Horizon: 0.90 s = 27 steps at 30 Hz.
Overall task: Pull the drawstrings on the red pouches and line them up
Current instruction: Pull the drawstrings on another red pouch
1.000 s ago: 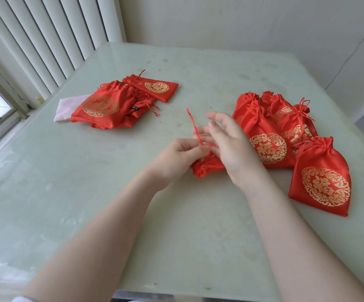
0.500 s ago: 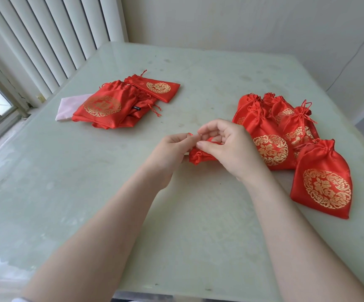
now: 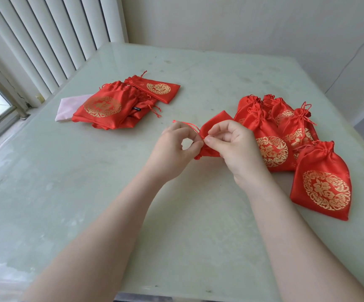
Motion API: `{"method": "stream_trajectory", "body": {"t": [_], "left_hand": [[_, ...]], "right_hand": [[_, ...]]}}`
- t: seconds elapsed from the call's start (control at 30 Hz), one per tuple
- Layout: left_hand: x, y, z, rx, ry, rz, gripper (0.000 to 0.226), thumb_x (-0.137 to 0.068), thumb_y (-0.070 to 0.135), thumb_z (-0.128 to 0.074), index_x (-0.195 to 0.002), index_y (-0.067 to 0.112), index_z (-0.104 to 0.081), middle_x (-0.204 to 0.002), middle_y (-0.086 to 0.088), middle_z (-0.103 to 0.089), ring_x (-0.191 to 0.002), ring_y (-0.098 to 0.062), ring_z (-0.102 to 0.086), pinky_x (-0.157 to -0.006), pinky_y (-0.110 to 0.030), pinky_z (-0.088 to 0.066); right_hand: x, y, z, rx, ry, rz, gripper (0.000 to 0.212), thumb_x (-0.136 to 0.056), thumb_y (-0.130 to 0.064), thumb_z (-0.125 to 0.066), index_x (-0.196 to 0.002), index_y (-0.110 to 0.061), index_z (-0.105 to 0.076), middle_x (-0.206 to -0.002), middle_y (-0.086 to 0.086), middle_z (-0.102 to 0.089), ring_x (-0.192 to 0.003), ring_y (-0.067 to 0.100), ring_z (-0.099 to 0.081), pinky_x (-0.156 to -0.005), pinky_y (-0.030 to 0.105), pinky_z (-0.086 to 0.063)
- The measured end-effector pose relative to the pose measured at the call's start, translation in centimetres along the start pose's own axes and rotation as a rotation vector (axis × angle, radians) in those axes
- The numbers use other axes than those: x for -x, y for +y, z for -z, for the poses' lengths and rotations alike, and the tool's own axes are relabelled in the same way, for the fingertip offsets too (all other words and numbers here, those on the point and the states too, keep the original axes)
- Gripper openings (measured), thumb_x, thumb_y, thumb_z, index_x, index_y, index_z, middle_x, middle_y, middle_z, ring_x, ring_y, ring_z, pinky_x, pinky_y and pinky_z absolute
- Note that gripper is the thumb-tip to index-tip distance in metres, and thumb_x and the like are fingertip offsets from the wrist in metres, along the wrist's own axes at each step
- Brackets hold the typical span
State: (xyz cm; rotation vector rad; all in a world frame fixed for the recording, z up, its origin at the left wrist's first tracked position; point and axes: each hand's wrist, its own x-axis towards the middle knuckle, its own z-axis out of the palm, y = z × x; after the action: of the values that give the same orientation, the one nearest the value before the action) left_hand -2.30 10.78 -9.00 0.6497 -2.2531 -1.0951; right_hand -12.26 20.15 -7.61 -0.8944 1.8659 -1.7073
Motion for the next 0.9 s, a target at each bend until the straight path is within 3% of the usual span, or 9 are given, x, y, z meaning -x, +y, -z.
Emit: {"method": "stream_trajectory", "body": {"t": [0.17,0.27,0.33,0.47,0.53,0.63,0.73,0.83,0.9], "left_hand": [[-0.1,-0.4,-0.3,0.025,0.011,-0.015,0.017,-0.086,0.008,-0.061,-0.071,0.015,-0.059,-0.086,0.008,-0.049,-0.069,-0.009,-0.057,-0.065,-0.016,-0.048],[-0.2,-0.2,-0.2,0.161,0.01,0.111,0.027,-0.087,0.004,-0.059,-0.065,0.018,-0.054,-0.085,0.005,-0.048,-0.062,-0.008,-0.063,-0.059,-0.018,-0.054],[-0.3,-0.2,-0.3,0.185,0.017,0.136,0.03,-0.087,0.003,-0.059,-0.062,0.018,-0.053,-0.084,0.005,-0.048,-0.06,-0.007,-0.064,-0.063,-0.019,-0.055],[-0.2,-0.1,-0.2,0.07,0.057,0.048,0.017,-0.085,0.0,-0.06,-0.07,0.007,-0.06,-0.087,0.003,-0.048,-0.06,-0.001,-0.059,-0.065,-0.008,-0.046],[-0.2,-0.1,-0.2,-0.049,0.045,-0.021,0.005,-0.084,0.001,-0.061,-0.081,0.001,-0.065,-0.092,0.002,-0.047,-0.062,0.0,-0.053,-0.064,-0.006,-0.041],[-0.3,-0.4,-0.4,-0.126,0.047,-0.086,0.006,-0.082,-0.001,-0.061,-0.085,0.0,-0.065,-0.095,0.0,-0.045,-0.066,-0.017,-0.054,-0.068,-0.019,-0.048],[-0.4,-0.8,-0.8,-0.185,0.077,-0.161,0.009,-0.078,-0.003,-0.06,-0.086,-0.002,-0.065,-0.095,-0.001,-0.044,-0.076,-0.027,-0.057,-0.074,-0.036,-0.05],[-0.4,-1.0,-0.9,-0.187,0.101,-0.234,0.011,-0.077,0.002,-0.058,-0.086,0.0,-0.066,-0.094,0.0,-0.044,-0.072,-0.021,-0.054,-0.071,-0.03,-0.046],[-0.3,-0.9,-0.9,-0.174,0.123,-0.257,0.014,-0.077,0.008,-0.056,-0.086,0.002,-0.066,-0.094,0.002,-0.045,-0.073,-0.018,-0.052,-0.068,-0.027,-0.045]], "right_hand": [[0.1,0.4,-0.6,0.423,0.081,0.272,0.016,-0.08,0.003,-0.062,-0.075,-0.012,-0.065,-0.064,-0.003,-0.064,-0.058,-0.005,-0.059,-0.06,0.007,-0.044],[0.2,0.6,-0.9,0.616,0.078,0.426,0.013,-0.08,-0.004,-0.059,-0.08,-0.008,-0.071,-0.072,0.009,-0.069,-0.067,0.02,-0.065,-0.067,0.032,-0.052],[0.0,0.7,-0.9,0.743,0.047,0.496,0.017,-0.079,-0.007,-0.054,-0.08,-0.006,-0.071,-0.075,0.012,-0.067,-0.071,0.031,-0.063,-0.064,0.038,-0.052],[-0.2,0.8,-1.1,0.981,-0.004,0.506,0.012,-0.082,-0.004,-0.054,-0.083,-0.005,-0.066,-0.083,0.014,-0.063,-0.084,0.036,-0.058,-0.065,0.042,-0.049],[-0.2,1.0,-1.4,1.037,-0.015,0.416,0.012,-0.089,-0.004,-0.051,-0.095,-0.005,-0.062,-0.096,0.014,-0.06,-0.097,0.032,-0.054,-0.076,0.04,-0.042],[0.2,1.0,-1.5,0.864,-0.028,0.269,0.016,-0.093,-0.004,-0.045,-0.101,-0.004,-0.058,-0.106,0.013,-0.059,-0.105,0.027,-0.051,-0.08,0.027,-0.031],[0.2,0.6,-1.3,0.662,-0.097,0.037,0.02,-0.097,-0.014,-0.041,-0.103,-0.009,-0.06,-0.097,0.004,-0.058,-0.091,0.019,-0.051,-0.075,0.029,-0.035],[-0.1,0.3,-0.5,0.453,-0.168,-0.129,0.019,-0.095,-0.019,-0.046,-0.085,-0.021,-0.062,-0.078,-0.002,-0.058,-0.073,0.013,-0.05,-0.066,0.032,-0.038],[-0.1,0.1,-0.1,0.244,-0.2,-0.212,0.024,-0.094,-0.014,-0.047,-0.074,-0.02,-0.058,-0.066,-0.005,-0.048,-0.059,0.009,-0.039,-0.055,0.024,-0.028]]}}
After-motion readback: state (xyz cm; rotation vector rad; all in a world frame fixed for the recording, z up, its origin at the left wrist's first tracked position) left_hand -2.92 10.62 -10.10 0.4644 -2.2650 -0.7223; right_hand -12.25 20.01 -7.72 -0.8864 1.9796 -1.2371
